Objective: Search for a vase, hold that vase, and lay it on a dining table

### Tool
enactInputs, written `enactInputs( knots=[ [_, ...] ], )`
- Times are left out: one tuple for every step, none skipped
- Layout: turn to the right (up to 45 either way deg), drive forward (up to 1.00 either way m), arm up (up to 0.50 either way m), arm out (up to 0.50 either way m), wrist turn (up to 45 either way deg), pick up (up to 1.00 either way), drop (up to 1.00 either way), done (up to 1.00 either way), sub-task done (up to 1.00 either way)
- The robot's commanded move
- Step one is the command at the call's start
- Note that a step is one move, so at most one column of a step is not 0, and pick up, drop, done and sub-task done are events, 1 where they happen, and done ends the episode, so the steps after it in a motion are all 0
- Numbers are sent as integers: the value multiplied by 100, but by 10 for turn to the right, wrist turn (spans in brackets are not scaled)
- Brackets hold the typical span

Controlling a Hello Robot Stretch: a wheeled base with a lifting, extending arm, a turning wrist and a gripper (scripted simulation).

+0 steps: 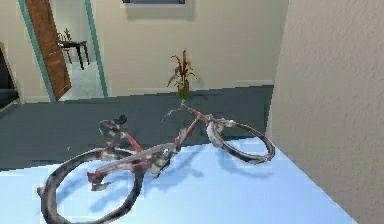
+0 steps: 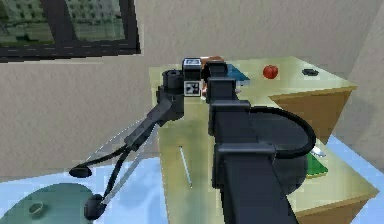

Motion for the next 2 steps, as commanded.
enactInputs(
  knots=[
    [0, 0, 0, -26, 0, 0, 0, 0, 0],
    [-450, 0, 0, 0, 0, 0, 0, 0, 0]
  ],
)
